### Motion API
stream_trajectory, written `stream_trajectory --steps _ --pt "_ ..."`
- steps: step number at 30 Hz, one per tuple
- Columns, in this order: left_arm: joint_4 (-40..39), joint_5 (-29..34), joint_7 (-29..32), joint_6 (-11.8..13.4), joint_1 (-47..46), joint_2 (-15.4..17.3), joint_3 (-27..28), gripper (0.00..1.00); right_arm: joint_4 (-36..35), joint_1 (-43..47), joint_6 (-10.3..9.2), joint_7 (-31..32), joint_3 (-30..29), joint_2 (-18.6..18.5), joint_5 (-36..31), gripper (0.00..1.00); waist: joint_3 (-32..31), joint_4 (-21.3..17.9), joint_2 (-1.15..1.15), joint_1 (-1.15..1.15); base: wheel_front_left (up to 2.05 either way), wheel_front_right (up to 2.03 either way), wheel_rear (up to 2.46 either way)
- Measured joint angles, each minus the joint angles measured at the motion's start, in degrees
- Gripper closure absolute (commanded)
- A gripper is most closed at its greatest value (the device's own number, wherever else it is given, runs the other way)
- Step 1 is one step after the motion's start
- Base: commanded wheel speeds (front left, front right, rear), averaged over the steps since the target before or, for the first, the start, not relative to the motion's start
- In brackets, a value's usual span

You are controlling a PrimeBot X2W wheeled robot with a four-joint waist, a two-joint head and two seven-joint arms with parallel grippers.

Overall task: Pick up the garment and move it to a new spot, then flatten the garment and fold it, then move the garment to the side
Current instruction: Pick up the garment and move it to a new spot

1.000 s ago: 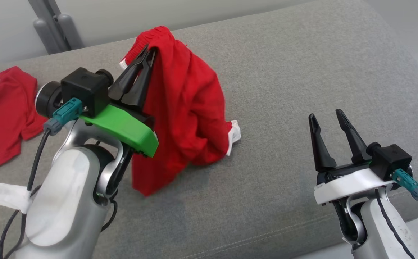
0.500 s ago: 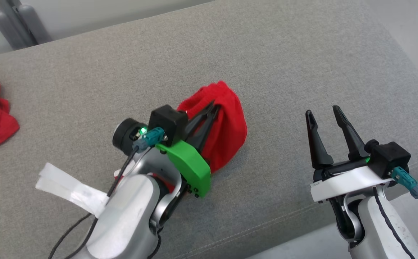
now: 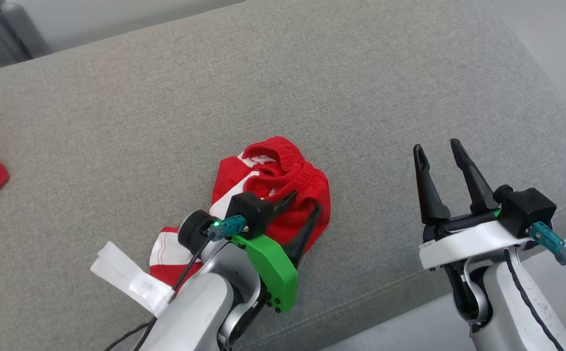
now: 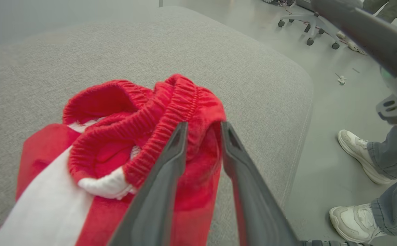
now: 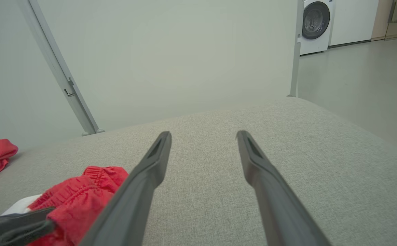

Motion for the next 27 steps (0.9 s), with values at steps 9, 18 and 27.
stream_trajectory --steps 9,18,27 --pt "-5.73 -10.40 -2.19 -0.49 0.01 0.13 -6.10 0.00 0.51 0.02 0.00 0.00 0.05 0.00 -0.99 0.00 -1.71 0.55 0.00 0.00 0.00 0.00 0.00" --pt "-8.80 -10.00 -3.96 1.75 -0.18 0.15 -5.65 0.00 -0.24 0.11 0.04 0.00 1.16 -0.77 -4.36 0.00 -3.10 3.39 0.00 0.00 0.00 0.00 0.00" --pt "-8.50 -6.31 -5.78 6.62 -0.14 0.79 -0.83 0.00 -0.54 0.11 1.20 0.00 4.65 -2.52 -7.19 0.00 -4.77 7.94 0.00 0.00 0.00 0.00 0.00"
